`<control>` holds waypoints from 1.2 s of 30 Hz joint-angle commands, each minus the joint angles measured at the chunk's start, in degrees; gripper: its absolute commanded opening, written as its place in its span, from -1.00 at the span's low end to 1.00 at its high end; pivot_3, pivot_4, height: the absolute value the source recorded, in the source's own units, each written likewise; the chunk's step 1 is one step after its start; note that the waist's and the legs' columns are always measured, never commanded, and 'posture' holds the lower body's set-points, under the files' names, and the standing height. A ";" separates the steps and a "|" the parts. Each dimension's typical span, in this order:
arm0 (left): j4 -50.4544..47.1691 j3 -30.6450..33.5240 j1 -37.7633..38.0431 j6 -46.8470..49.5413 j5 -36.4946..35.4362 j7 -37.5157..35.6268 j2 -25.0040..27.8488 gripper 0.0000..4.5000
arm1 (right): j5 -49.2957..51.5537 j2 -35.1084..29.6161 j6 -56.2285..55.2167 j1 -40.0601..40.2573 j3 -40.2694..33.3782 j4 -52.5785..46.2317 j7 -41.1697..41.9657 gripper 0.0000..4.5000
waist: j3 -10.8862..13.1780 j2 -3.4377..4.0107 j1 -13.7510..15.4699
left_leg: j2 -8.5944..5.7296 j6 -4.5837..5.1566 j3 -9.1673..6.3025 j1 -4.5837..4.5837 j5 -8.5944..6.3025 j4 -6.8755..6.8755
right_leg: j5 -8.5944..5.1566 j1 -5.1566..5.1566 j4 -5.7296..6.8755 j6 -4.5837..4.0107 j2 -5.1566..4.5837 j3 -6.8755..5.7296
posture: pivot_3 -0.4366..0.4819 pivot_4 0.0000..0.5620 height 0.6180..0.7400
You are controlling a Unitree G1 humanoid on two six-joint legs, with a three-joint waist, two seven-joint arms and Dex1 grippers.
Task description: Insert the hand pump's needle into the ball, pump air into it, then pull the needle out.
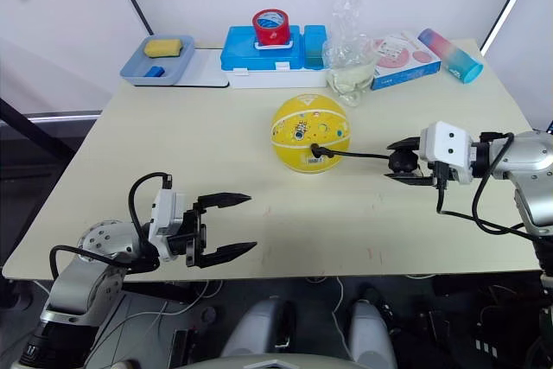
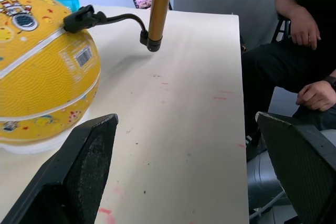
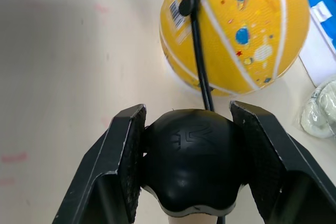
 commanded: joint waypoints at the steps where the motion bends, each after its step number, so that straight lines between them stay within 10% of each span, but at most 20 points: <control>1: -2.12 1.81 0.32 -0.37 -1.23 0.99 0.48 1.00 | -3.97 -0.79 -6.28 -3.31 2.35 2.28 2.66 -0.09 | 0.00 -0.01 0.08 | 0.01 -0.02 -0.02 0.00 0.01 0.00 | 0.00 0.00 0.01 -0.01 0.02 -0.01 | -0.05 -0.47 0.99; 29: -1.21 3.07 0.21 -3.35 -1.34 0.67 1.51 1.00 | -22.61 15.70 -22.00 -14.82 18.39 30.61 0.19 -0.09 | 0.14 -0.23 -0.29 | 0.05 -0.28 0.35 0.65 0.18 -0.02 | -0.03 0.16 0.69 -0.08 0.09 0.35 | -0.05 -0.47 0.99; 31: -1.23 2.99 0.36 -3.47 -1.33 0.71 1.50 1.00 | -22.28 16.05 -20.98 -14.74 18.03 30.07 0.38 0.43 | 0.15 -0.24 -0.25 | 0.14 -0.28 0.30 0.78 0.18 -0.04 | -0.04 0.27 0.68 -0.10 0.10 0.35 | -0.05 -0.47 0.99; 36: -0.47 3.11 0.80 -4.06 -1.17 0.65 1.55 1.00 | -20.08 14.99 -16.89 -13.51 16.82 24.48 2.23 0.95 | 0.25 -0.21 -0.38 | 0.16 -0.28 0.36 0.76 0.18 -0.11 | -0.03 0.20 0.68 -0.13 0.09 0.47 | -0.05 -0.47 0.99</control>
